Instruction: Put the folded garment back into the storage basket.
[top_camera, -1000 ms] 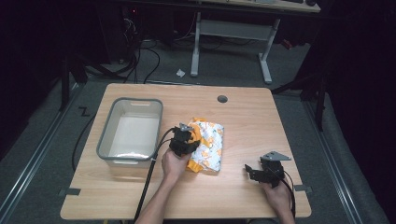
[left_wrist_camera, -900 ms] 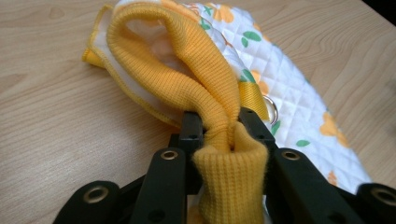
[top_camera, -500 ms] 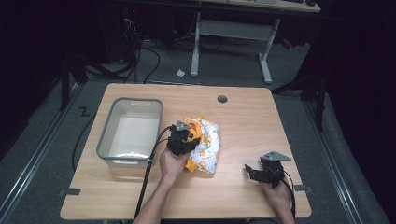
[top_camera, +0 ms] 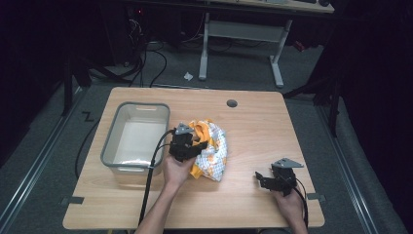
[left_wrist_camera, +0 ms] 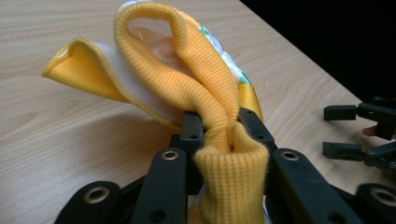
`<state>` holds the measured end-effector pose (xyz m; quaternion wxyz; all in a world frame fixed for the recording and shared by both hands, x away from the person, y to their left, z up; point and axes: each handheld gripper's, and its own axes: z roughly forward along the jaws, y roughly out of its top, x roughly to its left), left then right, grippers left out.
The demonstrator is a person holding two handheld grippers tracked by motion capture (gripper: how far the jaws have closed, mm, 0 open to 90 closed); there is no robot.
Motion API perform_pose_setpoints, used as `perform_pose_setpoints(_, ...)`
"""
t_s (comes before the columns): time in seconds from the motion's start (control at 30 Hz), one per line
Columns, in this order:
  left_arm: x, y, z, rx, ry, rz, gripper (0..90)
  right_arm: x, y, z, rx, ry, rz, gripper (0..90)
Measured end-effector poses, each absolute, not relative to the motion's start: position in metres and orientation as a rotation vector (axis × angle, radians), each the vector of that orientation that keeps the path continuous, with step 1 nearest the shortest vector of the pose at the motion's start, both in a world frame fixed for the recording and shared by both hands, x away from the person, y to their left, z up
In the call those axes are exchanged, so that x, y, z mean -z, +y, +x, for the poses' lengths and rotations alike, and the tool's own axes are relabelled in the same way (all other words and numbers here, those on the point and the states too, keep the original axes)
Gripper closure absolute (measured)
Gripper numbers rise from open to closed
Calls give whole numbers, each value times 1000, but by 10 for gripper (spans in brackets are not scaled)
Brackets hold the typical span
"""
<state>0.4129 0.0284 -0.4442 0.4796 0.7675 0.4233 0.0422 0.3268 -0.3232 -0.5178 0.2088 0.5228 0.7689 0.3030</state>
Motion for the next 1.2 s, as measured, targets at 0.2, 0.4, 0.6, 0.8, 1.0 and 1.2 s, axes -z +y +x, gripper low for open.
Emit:
perform_pose_setpoints(0.2,437,38,411,-104,1037,1845,747,518,-323,327,-843,2139,1457,238)
perform_pose_setpoints(0.4,428,50,411,-118,1036,1828,747,518,-323,327,-843,2139,1457,237)
perform_pose_setpoints(0.6,412,66,410,-133,1038,1782,748,518,-323,327,-842,2140,1455,238)
perform_pose_setpoints(0.8,404,76,410,-154,1043,1767,748,518,-323,327,-842,2140,1455,238)
perform_pose_setpoints(1.0,399,89,410,-172,1058,1751,748,518,-323,327,-842,2140,1455,238)
perform_pose_setpoints(1.2,395,100,410,-181,1073,1741,748,518,-323,327,-843,2140,1455,238)
